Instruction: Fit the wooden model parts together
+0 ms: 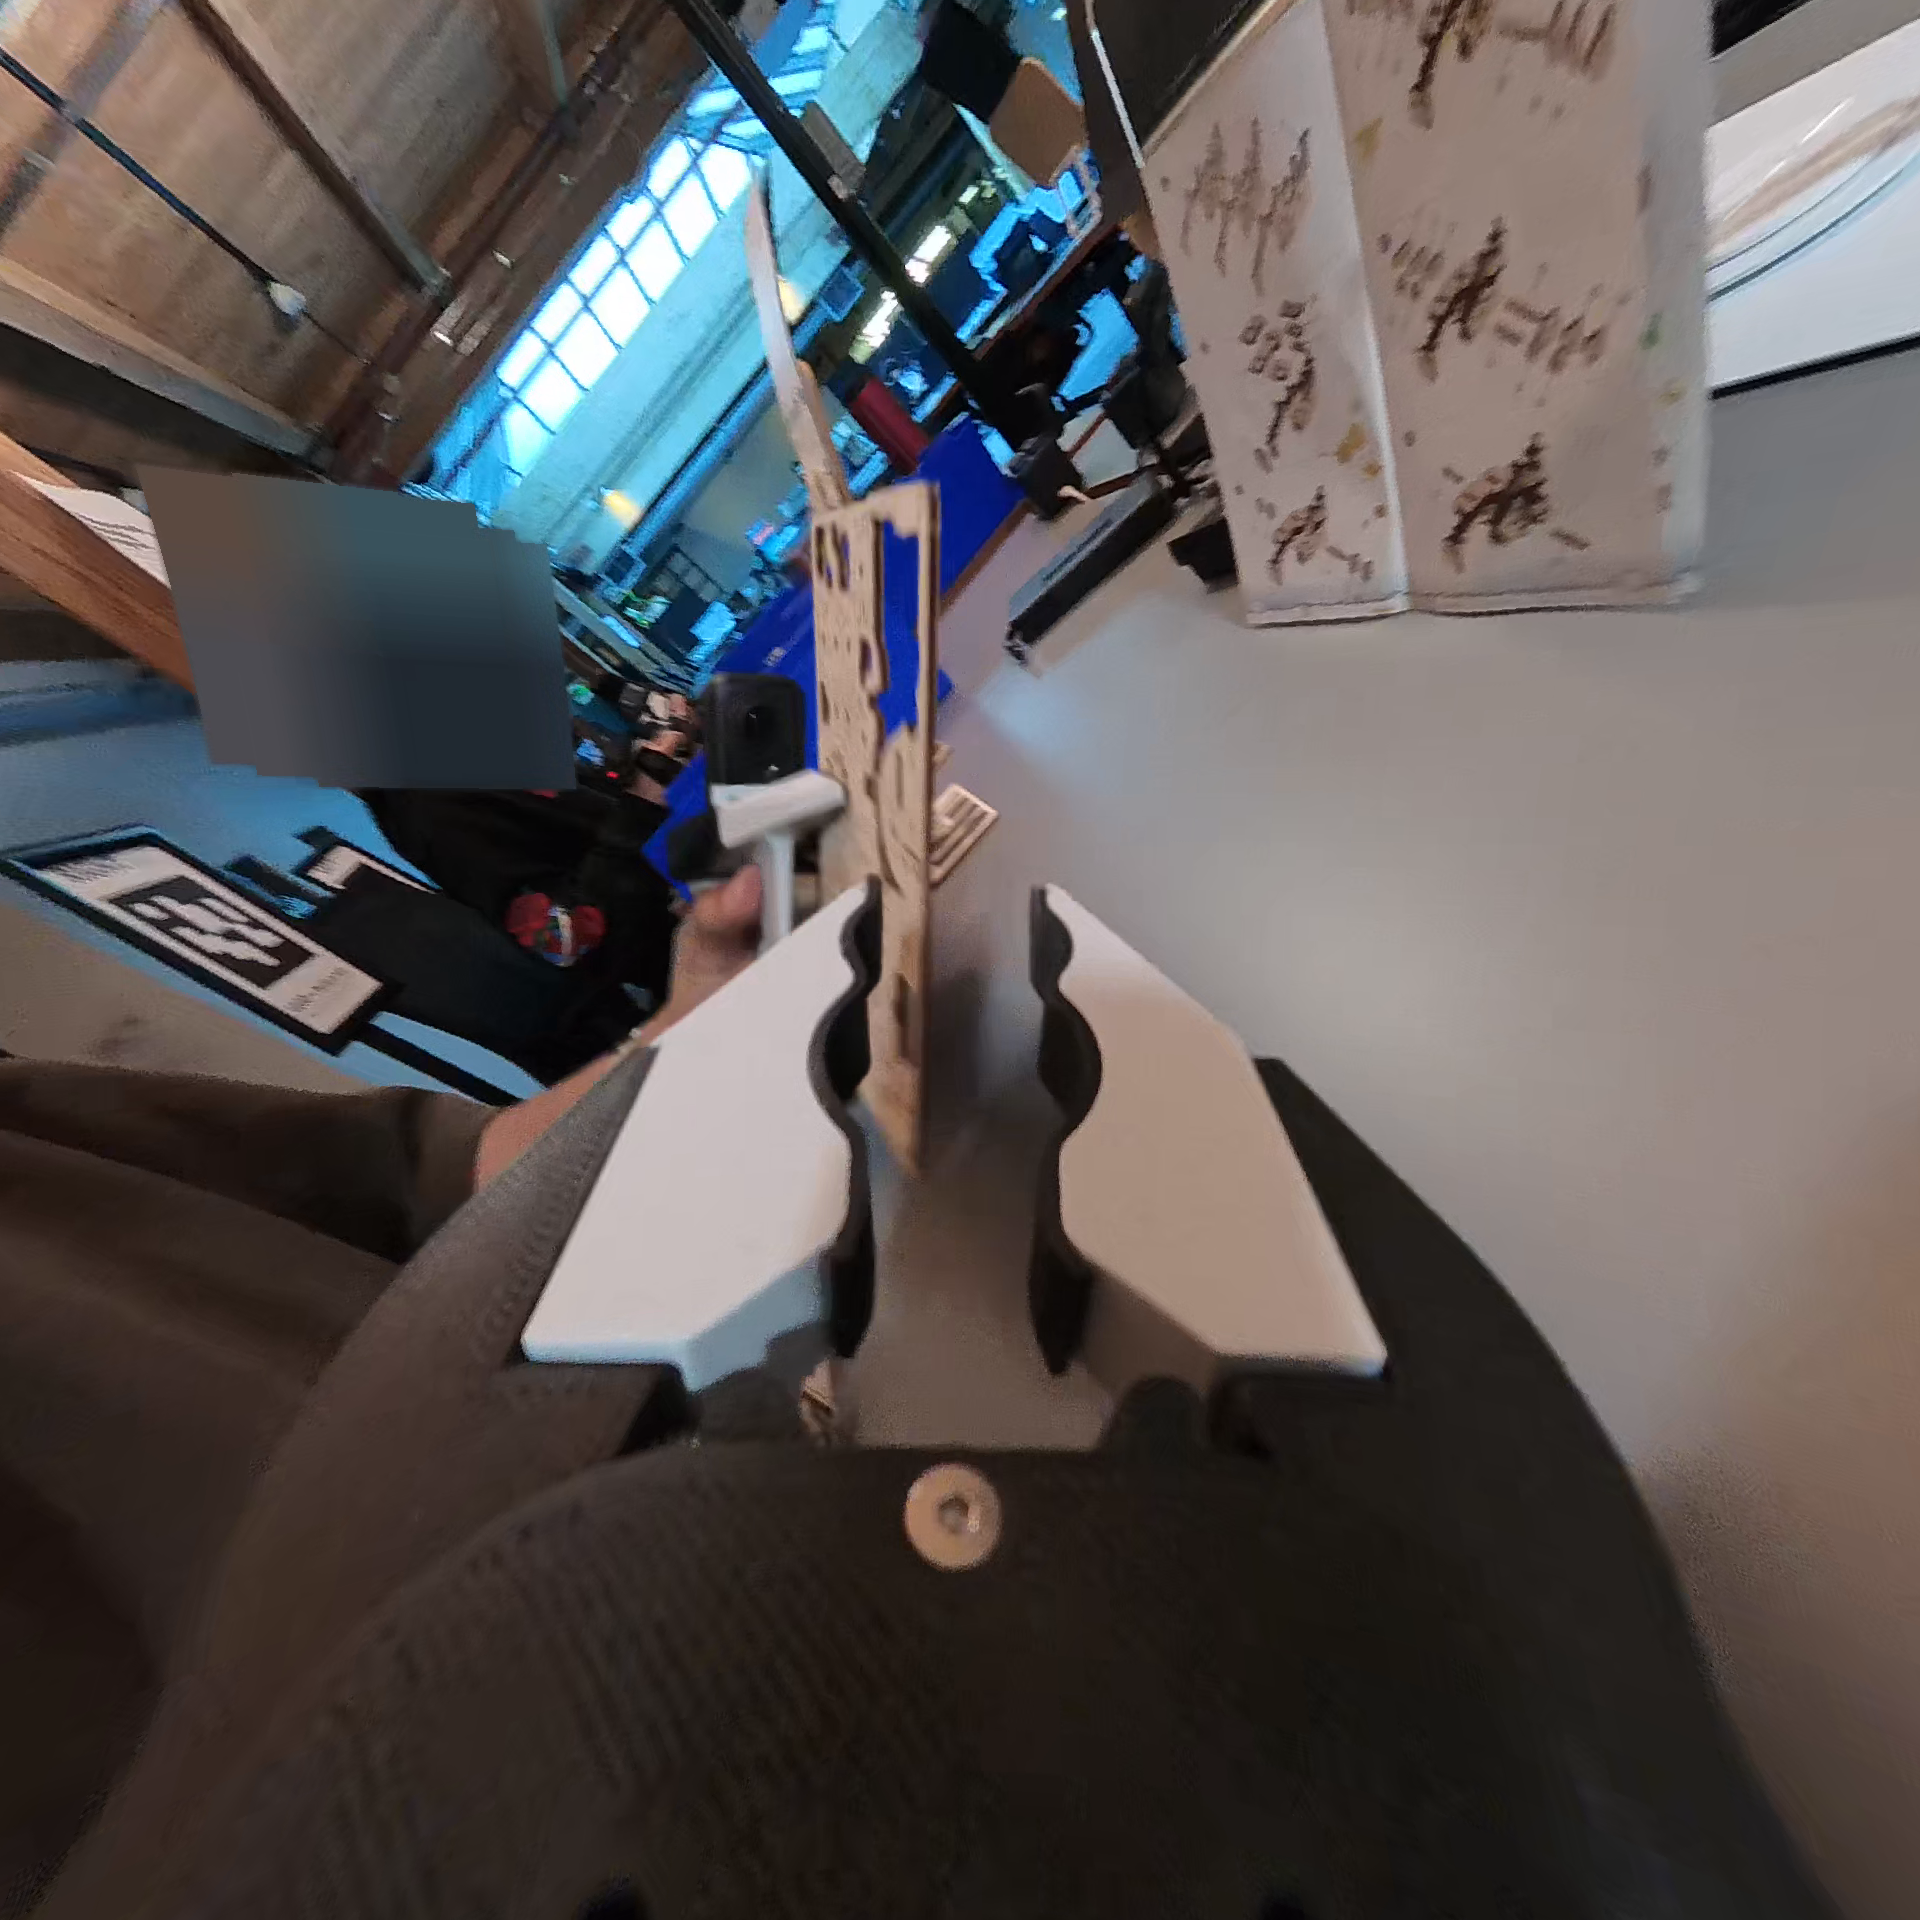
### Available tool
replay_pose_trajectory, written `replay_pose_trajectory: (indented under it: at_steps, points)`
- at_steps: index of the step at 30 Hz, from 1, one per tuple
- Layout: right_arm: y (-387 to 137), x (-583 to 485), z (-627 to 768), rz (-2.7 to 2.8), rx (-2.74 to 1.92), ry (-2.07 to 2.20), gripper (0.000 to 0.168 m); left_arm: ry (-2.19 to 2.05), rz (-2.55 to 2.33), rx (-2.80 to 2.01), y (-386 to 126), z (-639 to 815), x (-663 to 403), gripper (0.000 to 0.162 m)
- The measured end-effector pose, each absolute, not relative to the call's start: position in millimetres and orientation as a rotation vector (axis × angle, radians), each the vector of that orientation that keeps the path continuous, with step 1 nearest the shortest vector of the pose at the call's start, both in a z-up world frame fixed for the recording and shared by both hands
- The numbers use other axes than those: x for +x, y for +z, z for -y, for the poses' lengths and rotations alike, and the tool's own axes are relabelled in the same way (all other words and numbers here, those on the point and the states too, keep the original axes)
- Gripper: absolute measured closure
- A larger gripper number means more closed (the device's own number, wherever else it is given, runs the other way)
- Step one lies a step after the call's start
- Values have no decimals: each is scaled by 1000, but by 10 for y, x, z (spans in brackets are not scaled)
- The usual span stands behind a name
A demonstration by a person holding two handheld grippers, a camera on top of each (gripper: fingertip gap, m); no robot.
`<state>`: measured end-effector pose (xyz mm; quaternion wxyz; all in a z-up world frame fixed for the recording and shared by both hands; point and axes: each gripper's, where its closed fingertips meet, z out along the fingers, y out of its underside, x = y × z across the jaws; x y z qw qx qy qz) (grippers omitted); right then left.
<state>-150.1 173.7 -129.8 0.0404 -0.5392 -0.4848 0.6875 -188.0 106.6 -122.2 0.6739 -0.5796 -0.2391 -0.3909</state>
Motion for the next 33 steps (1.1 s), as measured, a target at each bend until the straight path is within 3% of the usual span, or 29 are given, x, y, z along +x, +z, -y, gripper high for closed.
replay_pose_trajectory:
  at_steps: [11,17,28,29,33]
  points:
    - [-1598,-1468,-2071,1647,-1534,1534,146,-1103,675,-905,-995,-630,-2505,162]
    - [-1645,-1491,-1961,1681,-1514,1537,144,-948,665,-1124,-1114,-724,-2439,162]
    - [-1641,-1581,-1875,1622,-1545,1608,147,-946,882,-1515,-1857,-1447,-1808,162]
    - [-1637,-1590,-1870,1612,-1549,1621,147,-904,869,-1542,-1869,-1446,-1809,161]
    - [-1687,-1589,-1810,1652,-1544,1594,147,-707,789,-1649,-1897,-1378,-1880,125]
